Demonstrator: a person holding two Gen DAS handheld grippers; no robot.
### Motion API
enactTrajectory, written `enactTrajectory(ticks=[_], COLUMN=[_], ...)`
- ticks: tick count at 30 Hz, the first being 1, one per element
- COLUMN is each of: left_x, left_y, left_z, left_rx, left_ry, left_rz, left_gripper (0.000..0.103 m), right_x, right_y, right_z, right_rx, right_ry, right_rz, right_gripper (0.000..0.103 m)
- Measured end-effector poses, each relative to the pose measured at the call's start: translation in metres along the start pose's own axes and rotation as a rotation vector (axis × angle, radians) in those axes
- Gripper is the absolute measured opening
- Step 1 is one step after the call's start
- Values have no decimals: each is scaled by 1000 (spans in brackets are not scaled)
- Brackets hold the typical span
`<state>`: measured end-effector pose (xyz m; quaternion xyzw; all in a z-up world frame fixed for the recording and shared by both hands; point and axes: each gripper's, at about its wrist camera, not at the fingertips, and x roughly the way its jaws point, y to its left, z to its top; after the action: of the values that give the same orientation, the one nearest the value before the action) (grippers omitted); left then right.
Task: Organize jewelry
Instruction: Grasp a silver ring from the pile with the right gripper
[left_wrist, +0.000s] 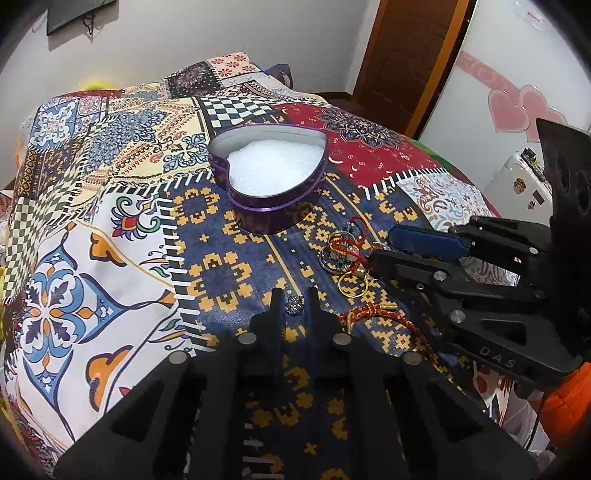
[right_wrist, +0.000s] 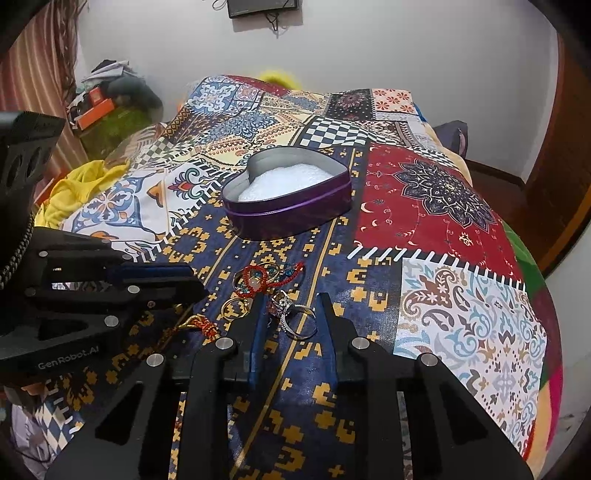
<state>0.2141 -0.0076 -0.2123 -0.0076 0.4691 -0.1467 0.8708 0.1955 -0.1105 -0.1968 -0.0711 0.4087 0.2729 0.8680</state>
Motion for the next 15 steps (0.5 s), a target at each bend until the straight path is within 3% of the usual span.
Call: enactTrajectory(ticks=[11,13,15], left_x=[-37,-40,-41], left_y=[1,2,3], left_z=[11,9,6], left_rx=[-20,-26,-31], left_ry=[-91,-91,-86], left_rz=[16,8,7], left_gripper=[9,9,9], right_x=[-12,-8,-3], right_y=[-6,-10,-12], right_z=[4,4,3], right_rx=[30,58,79], right_ry=[2,39,68], right_rz=[-21,-14,-4], right_gripper=[9,13,27])
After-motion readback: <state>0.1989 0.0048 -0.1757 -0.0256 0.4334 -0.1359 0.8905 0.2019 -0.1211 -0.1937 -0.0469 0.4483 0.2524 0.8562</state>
